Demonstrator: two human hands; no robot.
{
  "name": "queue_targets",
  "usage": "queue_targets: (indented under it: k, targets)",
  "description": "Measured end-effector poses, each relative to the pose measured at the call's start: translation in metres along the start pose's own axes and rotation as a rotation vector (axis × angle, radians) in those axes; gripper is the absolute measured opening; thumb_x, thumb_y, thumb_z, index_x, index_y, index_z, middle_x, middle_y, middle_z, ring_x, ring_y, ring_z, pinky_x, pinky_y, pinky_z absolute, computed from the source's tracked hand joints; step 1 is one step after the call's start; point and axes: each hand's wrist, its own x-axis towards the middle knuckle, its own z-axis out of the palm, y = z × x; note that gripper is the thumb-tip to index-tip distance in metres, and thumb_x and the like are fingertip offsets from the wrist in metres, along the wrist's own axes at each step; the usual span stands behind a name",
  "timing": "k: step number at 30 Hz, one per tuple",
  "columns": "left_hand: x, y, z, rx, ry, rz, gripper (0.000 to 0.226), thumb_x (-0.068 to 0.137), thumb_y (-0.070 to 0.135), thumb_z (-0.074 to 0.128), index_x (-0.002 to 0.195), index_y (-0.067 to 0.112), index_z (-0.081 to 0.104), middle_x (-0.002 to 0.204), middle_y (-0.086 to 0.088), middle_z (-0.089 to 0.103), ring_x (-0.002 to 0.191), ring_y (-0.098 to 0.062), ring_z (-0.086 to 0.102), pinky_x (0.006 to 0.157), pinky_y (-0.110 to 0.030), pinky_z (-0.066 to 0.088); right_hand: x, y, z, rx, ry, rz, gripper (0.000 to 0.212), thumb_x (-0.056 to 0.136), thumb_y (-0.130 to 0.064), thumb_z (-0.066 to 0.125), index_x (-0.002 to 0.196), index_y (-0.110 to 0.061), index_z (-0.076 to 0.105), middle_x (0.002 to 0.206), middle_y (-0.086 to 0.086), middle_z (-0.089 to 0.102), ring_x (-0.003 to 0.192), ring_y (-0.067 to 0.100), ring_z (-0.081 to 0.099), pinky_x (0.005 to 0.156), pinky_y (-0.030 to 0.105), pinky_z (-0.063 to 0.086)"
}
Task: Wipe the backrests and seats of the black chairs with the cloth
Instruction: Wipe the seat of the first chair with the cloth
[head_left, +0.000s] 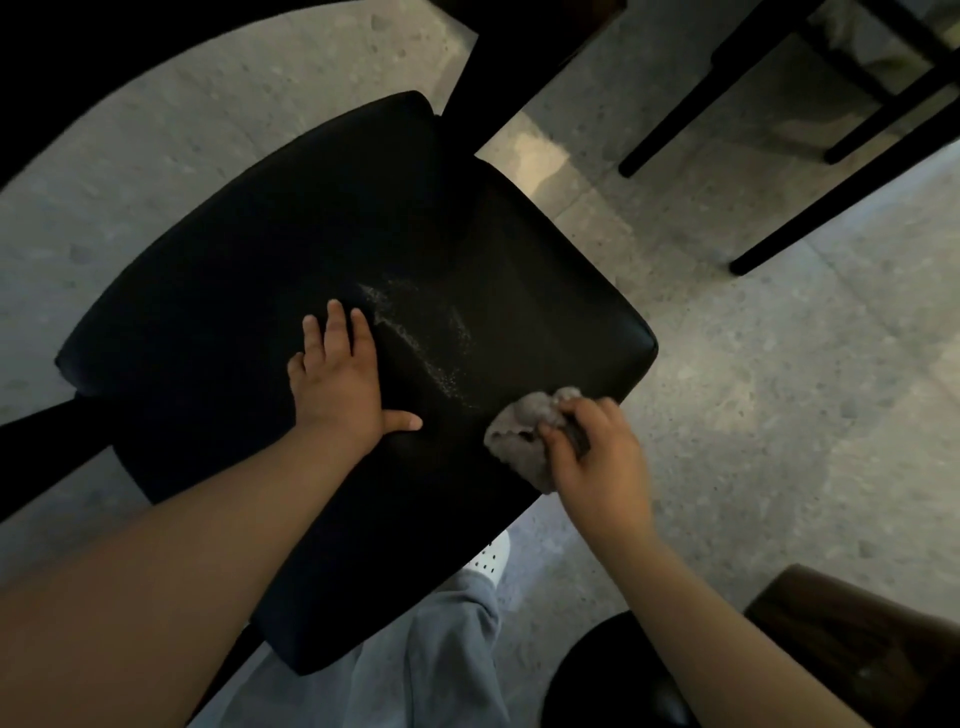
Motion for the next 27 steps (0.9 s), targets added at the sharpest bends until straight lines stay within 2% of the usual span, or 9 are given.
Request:
queue_targets:
  k: [5,8,11,15,17,22,27]
  targets:
    - [-0.006,-0.011,0.002,-0.128,0.067,0.042,0.138,0.059,0.063,0.081,0.155,0.017,-0.007,0.162,-0.006,-0.015,0.149,-0.030,-0.011,0.120,-0.052,0.010,0.065,-0.041,-0.012,-0.007,0.147,-0.061,0.028,0.095,-0.027,0.059,0.121,-0.018,0.061,0.106,-0.003,0.048,0.084,0.005,0.045,0.069,0.018,0.035]
    - [-0.007,-0.014,0.000,-0.135,0.069,0.061,0.138,0.059,0.066,0.080,0.155,0.019,-0.006,0.162,-0.005,-0.014,0.149,-0.029,-0.009,0.121,-0.051,0.011,0.105,-0.060,0.005,-0.077,0.090,-0.078,0.032,0.098,-0.030,0.054,0.129,-0.022,0.056,0.115,0.001,0.049,0.091,0.010,0.048,0.074,0.022,0.036]
    - [-0.008,-0.021,-0.003,-0.178,0.042,0.092,0.136,0.060,0.066,0.079,0.156,0.020,-0.006,0.162,-0.003,-0.015,0.149,-0.027,-0.010,0.121,-0.048,0.009,0.102,-0.059,0.024,-0.182,0.008,-0.078,0.033,0.099,-0.031,0.052,0.131,-0.023,0.054,0.118,0.003,0.049,0.095,0.015,0.054,0.075,0.027,0.041]
    - [-0.011,-0.036,-0.015,-0.287,0.013,0.168,0.131,0.063,0.058,0.082,0.156,0.021,-0.003,0.163,-0.001,-0.010,0.150,-0.023,-0.006,0.122,-0.041,0.008,0.066,-0.047,0.020,-0.178,-0.093,-0.050,0.031,0.096,-0.030,0.056,0.126,-0.023,0.057,0.109,-0.005,0.048,0.083,0.005,0.047,0.068,0.019,0.038]
    - [-0.012,-0.045,-0.022,-0.323,0.028,0.178,0.126,0.066,0.053,0.082,0.156,0.023,-0.001,0.163,0.000,-0.006,0.150,-0.021,-0.003,0.121,-0.039,0.009,0.052,-0.046,0.010,-0.159,-0.158,-0.059,0.029,0.094,-0.028,0.059,0.122,-0.023,0.061,0.105,-0.007,0.048,0.080,0.003,0.046,0.064,0.010,0.032]
    - [-0.002,-0.067,-0.030,-0.197,0.099,0.106,0.128,0.065,0.056,0.081,0.156,0.021,-0.002,0.163,-0.006,-0.008,0.150,-0.028,-0.007,0.122,-0.047,0.008,0.074,-0.070,-0.004,-0.134,-0.071,-0.148,0.032,0.095,-0.030,0.058,0.127,-0.022,0.059,0.114,-0.002,0.053,0.082,0.001,0.043,0.066,0.001,0.030]
    - [0.011,-0.077,-0.023,-0.113,0.019,0.015,0.142,0.058,0.063,0.082,0.155,0.020,-0.012,0.161,-0.007,-0.021,0.148,-0.034,-0.014,0.121,-0.053,0.006,0.142,-0.113,0.014,-0.095,0.016,-0.248,0.035,0.097,-0.027,0.057,0.130,-0.019,0.058,0.123,0.008,0.053,0.096,0.014,0.054,0.077,0.020,0.036]
